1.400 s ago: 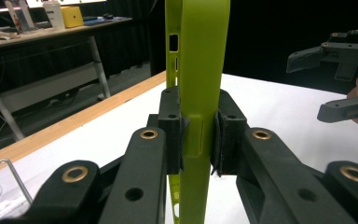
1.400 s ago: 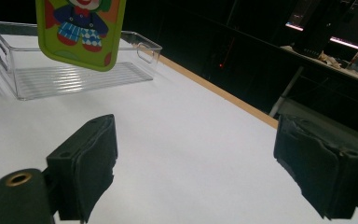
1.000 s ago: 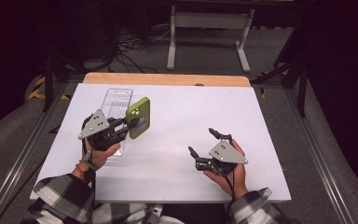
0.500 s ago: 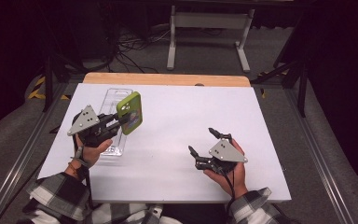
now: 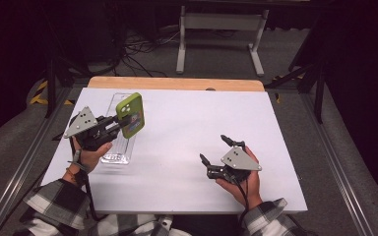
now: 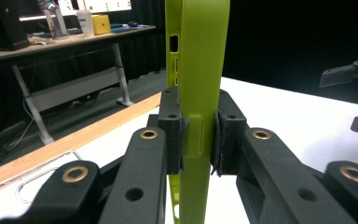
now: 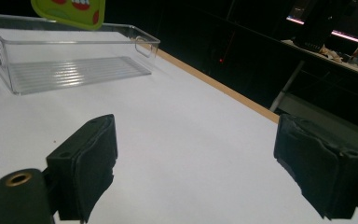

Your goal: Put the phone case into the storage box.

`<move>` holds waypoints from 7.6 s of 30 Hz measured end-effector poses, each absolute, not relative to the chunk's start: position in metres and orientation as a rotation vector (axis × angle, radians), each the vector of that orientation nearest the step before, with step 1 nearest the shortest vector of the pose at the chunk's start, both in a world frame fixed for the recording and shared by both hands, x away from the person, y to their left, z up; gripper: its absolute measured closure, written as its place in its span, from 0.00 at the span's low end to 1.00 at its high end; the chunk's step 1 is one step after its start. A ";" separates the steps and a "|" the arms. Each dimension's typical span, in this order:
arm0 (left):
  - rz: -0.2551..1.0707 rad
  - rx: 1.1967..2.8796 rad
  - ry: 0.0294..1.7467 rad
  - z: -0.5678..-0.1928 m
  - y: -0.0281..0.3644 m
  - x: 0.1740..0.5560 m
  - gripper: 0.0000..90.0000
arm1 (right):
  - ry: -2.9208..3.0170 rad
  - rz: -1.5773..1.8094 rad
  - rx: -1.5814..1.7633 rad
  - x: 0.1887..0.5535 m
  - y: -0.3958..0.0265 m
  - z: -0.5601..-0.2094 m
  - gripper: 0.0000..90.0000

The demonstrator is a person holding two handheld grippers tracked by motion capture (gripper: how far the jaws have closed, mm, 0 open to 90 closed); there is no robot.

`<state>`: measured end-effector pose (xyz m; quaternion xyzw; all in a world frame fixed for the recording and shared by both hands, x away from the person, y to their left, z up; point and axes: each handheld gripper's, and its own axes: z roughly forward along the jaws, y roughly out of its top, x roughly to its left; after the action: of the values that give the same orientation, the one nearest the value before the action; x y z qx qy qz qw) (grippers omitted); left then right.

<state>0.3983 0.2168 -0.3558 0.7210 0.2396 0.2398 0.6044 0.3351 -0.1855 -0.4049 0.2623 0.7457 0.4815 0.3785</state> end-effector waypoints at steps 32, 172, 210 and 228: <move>0.544 1.671 0.602 -0.351 0.249 0.445 0.86 | 1.939 1.186 0.645 0.339 -0.179 -0.413 0.16; 0.716 1.878 0.856 -0.402 0.249 0.536 0.59 | 2.050 0.969 0.542 0.341 -0.161 -0.429 0.19; 0.682 1.800 0.767 -0.389 0.242 0.493 0.28 | 2.029 1.050 0.586 0.342 -0.168 -0.423 0.18; 0.682 1.782 0.740 -0.386 0.238 0.474 0.10 | 2.013 1.075 0.581 0.340 -0.171 -0.419 0.18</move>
<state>0.4735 0.2376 -0.3865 0.7436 0.3088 0.2844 0.5204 0.3400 -0.1710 -0.4188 0.2278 0.7895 0.4215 0.3836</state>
